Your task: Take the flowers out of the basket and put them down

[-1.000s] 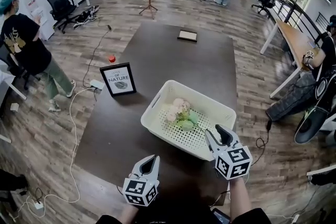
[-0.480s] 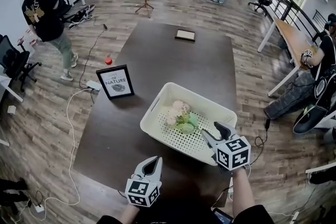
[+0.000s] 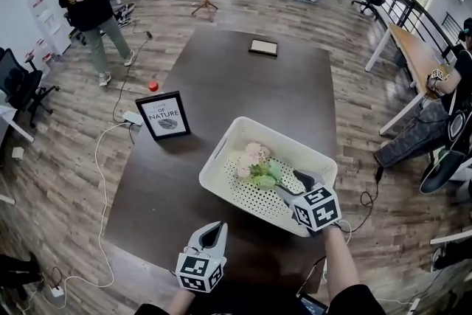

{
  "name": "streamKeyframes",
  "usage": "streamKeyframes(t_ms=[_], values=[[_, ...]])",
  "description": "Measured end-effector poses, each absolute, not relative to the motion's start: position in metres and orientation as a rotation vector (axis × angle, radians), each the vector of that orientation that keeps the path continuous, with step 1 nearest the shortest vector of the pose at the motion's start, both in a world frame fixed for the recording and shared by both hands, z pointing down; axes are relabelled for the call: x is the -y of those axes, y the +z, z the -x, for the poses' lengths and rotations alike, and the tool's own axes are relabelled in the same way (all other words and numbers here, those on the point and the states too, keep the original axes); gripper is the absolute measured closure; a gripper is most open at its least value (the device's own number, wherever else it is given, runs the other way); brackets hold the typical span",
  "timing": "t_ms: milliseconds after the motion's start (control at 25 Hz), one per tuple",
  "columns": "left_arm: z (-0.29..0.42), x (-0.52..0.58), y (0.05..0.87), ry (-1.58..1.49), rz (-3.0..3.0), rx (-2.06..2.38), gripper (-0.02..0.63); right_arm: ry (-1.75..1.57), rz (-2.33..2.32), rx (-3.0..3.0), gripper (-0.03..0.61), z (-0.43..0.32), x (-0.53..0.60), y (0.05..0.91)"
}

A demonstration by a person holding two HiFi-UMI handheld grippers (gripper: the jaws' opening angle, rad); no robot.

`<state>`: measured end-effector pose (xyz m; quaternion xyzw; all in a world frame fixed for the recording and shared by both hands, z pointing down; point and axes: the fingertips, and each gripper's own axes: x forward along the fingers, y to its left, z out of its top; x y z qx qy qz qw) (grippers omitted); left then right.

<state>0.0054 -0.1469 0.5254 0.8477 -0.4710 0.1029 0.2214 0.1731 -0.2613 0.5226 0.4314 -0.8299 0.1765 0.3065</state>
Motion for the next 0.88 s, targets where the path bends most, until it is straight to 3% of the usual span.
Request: streamKeyframes(t_ms=[760, 880], values=[[0.006, 0.156, 0.540, 0.329, -2.289, 1.344, 0.604, 0.537, -0.970, 2.152, 0.256, -0.162, 0.283, 0.570], [0.006, 0.159, 0.542, 0.335, -2.286, 1.340, 0.604, 0.514, -0.896, 2.164, 0.222, -0.154, 0.280, 0.576]])
